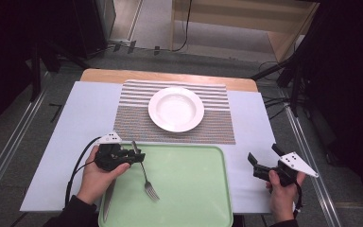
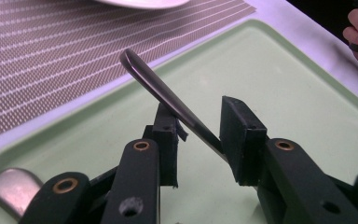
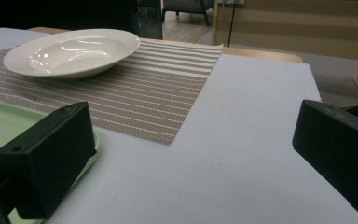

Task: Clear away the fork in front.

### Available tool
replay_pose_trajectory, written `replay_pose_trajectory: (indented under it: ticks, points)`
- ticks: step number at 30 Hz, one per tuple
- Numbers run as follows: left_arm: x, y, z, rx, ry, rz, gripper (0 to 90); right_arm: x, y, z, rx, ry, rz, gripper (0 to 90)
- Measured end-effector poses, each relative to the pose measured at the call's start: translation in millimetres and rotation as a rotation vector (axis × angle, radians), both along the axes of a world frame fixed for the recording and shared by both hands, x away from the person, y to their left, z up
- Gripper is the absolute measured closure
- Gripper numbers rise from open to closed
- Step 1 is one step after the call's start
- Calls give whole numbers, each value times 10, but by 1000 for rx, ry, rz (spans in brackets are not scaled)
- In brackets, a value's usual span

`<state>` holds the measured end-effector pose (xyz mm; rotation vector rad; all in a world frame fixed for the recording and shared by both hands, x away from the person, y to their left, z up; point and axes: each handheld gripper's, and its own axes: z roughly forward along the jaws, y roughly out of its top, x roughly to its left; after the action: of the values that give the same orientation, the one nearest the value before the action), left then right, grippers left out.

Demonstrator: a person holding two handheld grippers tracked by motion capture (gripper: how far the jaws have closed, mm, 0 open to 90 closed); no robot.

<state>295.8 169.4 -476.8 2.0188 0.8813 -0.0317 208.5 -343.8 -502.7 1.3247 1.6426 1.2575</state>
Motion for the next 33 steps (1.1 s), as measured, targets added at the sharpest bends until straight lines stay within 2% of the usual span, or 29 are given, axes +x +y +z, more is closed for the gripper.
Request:
replay_pose_trajectory:
  ticks: [17,25,29,33]
  points:
    - [35,9,-66,50,41,19,628,20,-5,-29,-8,9,12,0]
    - [25,-7,-83,111,46,27,599,18,-5,-31,-11,11,12,0]
    - [24,-17,-98,139,65,32,592,20,-4,-34,-11,13,13,0]
    - [24,-5,-95,166,58,39,593,20,-9,-33,-11,11,14,0]
